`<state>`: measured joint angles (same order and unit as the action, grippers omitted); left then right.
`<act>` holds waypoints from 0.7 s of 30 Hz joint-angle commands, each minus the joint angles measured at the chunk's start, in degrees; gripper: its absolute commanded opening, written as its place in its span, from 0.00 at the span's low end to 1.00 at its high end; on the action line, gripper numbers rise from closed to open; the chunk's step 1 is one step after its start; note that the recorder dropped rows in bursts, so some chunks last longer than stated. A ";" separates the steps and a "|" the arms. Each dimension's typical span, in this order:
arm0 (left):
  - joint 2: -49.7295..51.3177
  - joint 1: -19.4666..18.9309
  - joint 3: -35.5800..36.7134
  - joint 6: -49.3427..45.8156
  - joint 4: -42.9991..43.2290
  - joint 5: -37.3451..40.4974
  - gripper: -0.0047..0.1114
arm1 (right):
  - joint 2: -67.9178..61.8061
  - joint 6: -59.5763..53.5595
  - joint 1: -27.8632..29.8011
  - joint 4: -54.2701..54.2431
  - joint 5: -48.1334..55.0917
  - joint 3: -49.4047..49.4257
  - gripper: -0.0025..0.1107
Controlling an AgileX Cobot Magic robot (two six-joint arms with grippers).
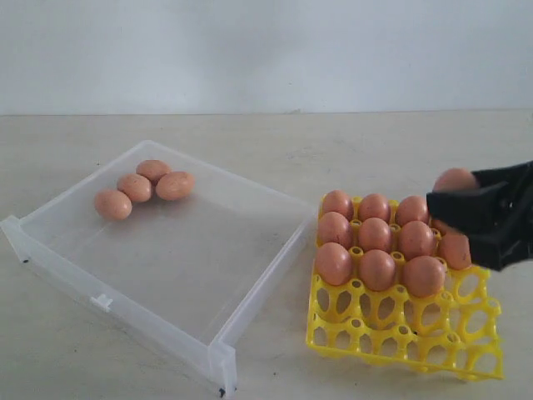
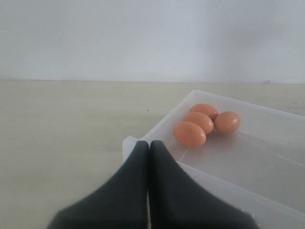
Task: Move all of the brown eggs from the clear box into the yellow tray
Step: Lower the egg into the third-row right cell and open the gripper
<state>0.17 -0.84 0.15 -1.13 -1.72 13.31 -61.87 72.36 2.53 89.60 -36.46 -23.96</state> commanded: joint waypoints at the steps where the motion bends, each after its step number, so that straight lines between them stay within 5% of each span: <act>1: -0.17 0.25 -0.15 -0.03 -0.31 0.00 0.00 | 0.53 4.92 4.63 10.35 -5.20 -0.12 0.02; 8: -0.17 0.25 -0.15 -0.03 -0.31 0.00 0.00 | -6.07 5.45 6.30 10.35 4.13 -0.12 0.02; 14: -0.17 0.25 -0.15 -0.03 -0.31 0.00 0.00 | -18.74 1.50 6.30 10.35 -5.35 -1.41 0.02; 21: -0.17 0.25 -0.15 -0.03 -0.31 0.00 0.00 | -20.47 -0.10 6.30 10.35 -2.68 -2.12 0.02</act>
<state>0.17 -0.84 0.15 -1.13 -1.72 13.31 -82.27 73.39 8.49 100.11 -40.31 -25.63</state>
